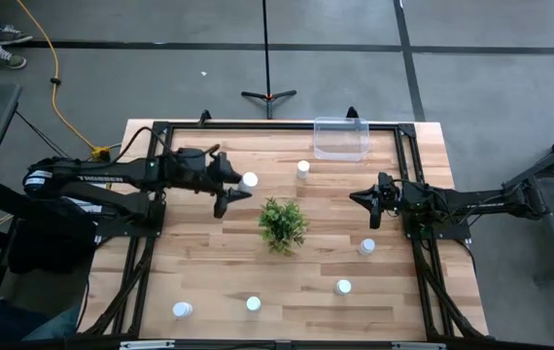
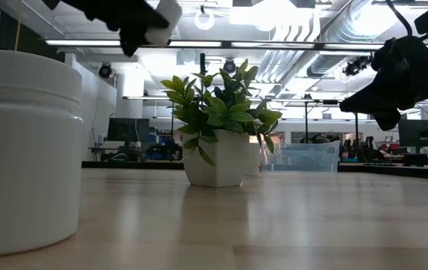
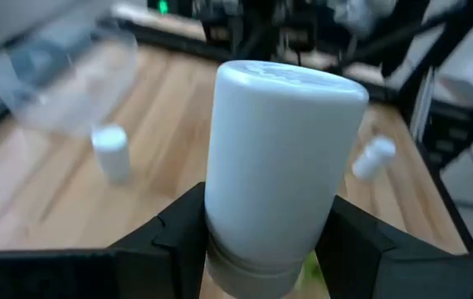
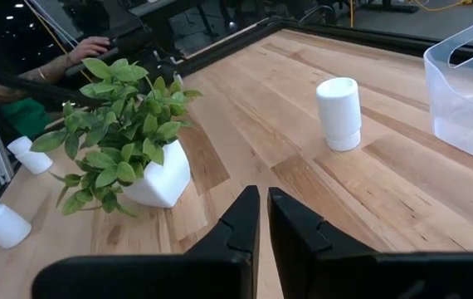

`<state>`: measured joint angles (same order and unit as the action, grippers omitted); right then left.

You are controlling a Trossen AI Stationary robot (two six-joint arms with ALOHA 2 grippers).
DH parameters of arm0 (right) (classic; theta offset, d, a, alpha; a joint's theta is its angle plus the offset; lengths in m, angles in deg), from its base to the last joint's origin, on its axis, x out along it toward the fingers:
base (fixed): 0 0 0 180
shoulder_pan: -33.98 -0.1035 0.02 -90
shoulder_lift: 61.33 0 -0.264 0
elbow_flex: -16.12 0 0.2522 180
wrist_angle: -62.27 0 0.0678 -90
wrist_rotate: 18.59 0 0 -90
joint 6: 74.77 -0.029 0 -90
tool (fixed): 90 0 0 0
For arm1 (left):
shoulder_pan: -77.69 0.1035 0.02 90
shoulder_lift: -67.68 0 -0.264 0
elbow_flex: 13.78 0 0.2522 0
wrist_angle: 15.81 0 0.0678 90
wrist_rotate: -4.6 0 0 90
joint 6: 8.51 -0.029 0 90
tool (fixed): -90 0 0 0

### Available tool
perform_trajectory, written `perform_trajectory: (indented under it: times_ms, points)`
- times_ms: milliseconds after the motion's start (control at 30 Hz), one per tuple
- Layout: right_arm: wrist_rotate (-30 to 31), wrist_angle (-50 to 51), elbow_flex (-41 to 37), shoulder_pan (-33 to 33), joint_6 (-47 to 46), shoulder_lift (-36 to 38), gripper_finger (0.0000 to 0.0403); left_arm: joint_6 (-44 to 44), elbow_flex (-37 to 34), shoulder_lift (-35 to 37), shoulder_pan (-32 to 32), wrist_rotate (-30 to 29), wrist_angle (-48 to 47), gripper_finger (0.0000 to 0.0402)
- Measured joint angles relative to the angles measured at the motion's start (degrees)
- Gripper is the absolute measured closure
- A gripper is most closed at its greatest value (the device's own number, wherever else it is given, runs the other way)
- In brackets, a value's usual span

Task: Pick and place pill bottles into a basket
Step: Put the white pill bottle into the transparent bin

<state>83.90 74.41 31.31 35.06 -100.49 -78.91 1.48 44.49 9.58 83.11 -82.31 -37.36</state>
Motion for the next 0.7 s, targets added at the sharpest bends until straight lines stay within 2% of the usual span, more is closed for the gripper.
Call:
perform_trajectory:
  times_ms: [367, 567, 700]
  points:
    - [1.01, -10.04, 0.07, 0.02, 0.42, -0.01, 0.0383, -0.73, 0.0, -0.35, -0.06, -2.51, 9.59, 0.0189]
    - [-0.83, -18.3, 0.07, 0.0, 8.32, -0.02, 0.0386, -0.65, -2.57, -1.99, -0.06, -3.62, 21.45, 0.0189]
    - [2.6, -24.39, 0.13, 0.02, 11.29, -0.01, 0.0381, 0.82, -4.44, -4.12, -0.17, -3.72, 24.81, 0.0189]
